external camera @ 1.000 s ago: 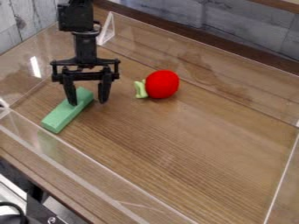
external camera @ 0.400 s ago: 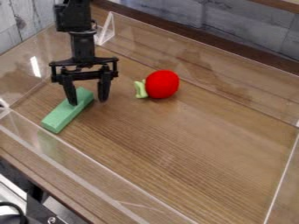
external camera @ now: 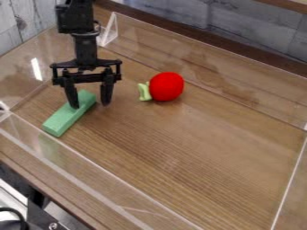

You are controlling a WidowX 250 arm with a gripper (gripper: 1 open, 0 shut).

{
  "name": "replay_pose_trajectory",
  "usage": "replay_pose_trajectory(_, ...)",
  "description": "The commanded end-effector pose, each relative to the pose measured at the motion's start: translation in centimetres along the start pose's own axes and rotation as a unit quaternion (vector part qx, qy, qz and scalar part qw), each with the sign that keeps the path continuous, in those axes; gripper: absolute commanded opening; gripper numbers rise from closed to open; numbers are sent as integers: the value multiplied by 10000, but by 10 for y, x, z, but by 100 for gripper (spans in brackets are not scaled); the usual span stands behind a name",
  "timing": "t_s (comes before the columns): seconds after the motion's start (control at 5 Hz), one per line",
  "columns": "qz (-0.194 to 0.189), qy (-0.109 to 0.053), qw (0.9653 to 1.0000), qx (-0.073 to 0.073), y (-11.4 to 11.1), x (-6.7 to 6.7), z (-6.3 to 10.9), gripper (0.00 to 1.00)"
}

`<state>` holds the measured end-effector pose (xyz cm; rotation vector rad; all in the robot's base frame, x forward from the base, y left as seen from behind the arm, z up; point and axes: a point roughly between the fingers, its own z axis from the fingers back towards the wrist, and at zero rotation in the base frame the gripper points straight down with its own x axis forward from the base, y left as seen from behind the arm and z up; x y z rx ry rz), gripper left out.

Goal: Put the green stick in the brown bowl

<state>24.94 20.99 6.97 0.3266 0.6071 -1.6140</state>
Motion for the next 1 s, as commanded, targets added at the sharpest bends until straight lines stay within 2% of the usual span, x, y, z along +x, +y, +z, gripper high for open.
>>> replay_pose_trajectory(0.0,256,-20,9996,-101,-7,-2,-3,0)
replay_pose_trajectory(0.2,-73,38,9999,105,-5,-1,-8,0)
replay_pose_trajectory(0.4,-401,98,9987,311,-2,1,-12,0)
replay_pose_trajectory(0.8,-673,140,9965,466,-3,-2,-6,0)
